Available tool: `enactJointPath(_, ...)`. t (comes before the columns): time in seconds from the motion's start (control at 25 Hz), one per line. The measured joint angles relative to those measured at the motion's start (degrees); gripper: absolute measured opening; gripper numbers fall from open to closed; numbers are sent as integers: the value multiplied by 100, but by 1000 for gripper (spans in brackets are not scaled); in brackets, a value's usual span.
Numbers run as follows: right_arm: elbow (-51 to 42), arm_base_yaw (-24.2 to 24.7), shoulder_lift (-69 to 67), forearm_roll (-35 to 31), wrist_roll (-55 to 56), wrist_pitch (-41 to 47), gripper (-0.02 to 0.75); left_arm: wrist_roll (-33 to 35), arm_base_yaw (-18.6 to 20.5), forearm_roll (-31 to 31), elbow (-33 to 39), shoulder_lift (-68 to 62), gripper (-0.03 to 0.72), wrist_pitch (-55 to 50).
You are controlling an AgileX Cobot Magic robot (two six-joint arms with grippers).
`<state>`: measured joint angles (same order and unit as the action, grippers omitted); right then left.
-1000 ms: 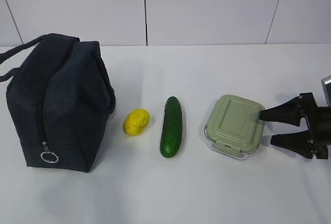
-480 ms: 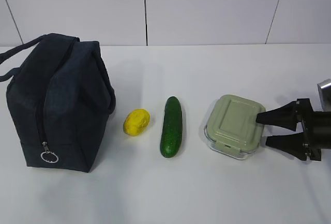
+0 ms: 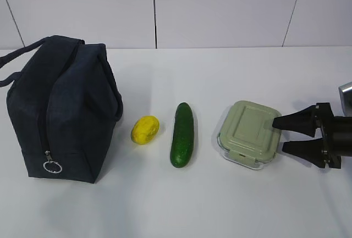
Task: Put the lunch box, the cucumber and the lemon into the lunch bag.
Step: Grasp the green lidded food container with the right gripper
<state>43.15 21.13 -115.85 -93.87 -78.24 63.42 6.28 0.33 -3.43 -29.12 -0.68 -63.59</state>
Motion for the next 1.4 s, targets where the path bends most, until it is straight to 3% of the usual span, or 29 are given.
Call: enactJointPath(1.4, 115, -213, -461, -497, -206, 161, 592, 0, 0, 0, 0, 0, 321, 0)
